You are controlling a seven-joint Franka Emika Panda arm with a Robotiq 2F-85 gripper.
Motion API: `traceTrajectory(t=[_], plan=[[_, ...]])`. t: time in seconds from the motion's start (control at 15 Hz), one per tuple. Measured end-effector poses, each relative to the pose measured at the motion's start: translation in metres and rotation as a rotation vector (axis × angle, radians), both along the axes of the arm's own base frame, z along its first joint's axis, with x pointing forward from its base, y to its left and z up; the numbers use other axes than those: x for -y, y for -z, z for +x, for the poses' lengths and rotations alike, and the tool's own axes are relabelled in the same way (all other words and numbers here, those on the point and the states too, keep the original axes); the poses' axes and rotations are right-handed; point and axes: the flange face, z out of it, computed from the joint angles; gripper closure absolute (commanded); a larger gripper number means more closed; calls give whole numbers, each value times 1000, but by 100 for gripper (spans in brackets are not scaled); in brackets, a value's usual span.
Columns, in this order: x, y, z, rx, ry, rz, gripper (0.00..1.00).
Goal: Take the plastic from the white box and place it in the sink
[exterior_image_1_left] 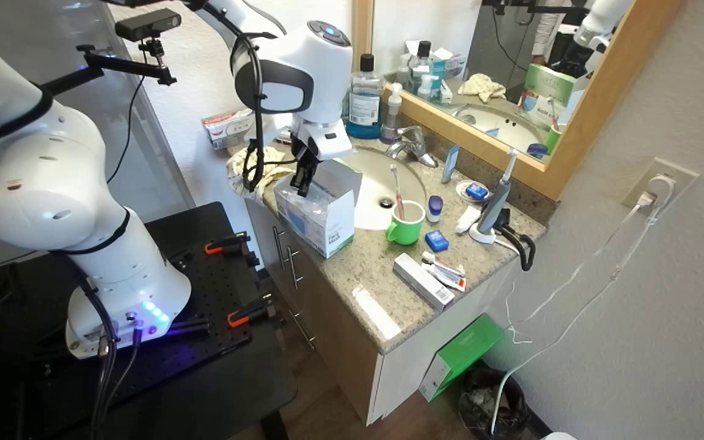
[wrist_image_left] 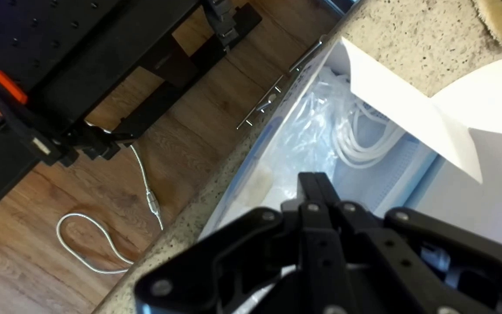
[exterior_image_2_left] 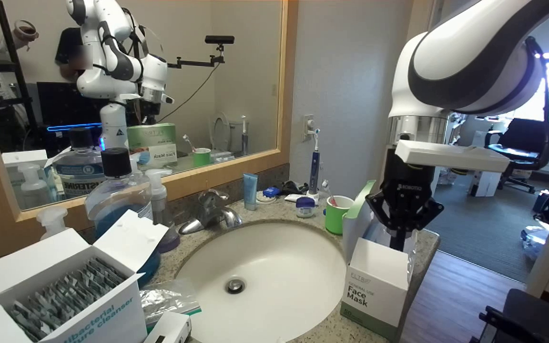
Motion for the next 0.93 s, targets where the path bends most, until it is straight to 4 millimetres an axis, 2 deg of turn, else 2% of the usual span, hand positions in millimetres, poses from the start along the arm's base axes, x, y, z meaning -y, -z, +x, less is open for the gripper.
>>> traceTrajectory(t=[0.93], plan=[[-9,-60,-8,85,-3,-58,100]])
